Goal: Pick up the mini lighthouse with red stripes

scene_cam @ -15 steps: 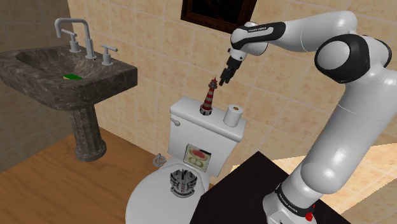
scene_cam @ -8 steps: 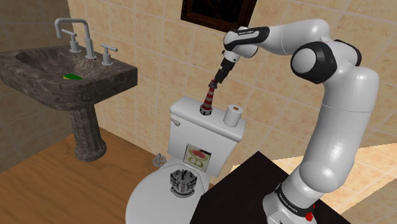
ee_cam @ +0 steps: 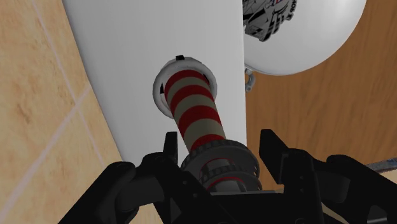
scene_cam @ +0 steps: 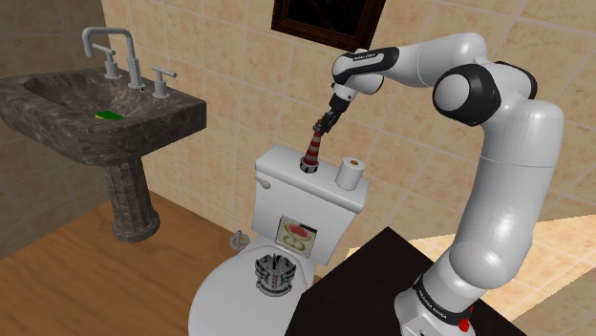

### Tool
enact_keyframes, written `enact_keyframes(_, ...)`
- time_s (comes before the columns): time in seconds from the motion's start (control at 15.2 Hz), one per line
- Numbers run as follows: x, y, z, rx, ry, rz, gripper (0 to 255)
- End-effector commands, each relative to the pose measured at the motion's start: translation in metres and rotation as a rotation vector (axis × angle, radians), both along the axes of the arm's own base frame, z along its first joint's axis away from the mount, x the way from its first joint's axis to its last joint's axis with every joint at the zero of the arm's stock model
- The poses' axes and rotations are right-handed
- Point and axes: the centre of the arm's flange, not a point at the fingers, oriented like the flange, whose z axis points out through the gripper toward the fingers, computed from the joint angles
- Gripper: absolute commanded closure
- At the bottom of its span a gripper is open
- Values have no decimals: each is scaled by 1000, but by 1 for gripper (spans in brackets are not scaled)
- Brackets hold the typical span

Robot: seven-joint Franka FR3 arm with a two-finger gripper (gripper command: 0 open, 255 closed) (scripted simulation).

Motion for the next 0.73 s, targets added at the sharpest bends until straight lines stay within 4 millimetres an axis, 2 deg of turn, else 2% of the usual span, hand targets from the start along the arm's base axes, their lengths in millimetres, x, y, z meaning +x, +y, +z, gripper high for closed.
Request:
enact_keyframes(0.0, 0, 0, -1, 0, 1, 0, 255)
enact_keyframes(0.46, 0, 0, -1, 0, 0, 0, 255)
enact_keyframes(0.66, 0, 0, 15, 0, 0, 0, 255)
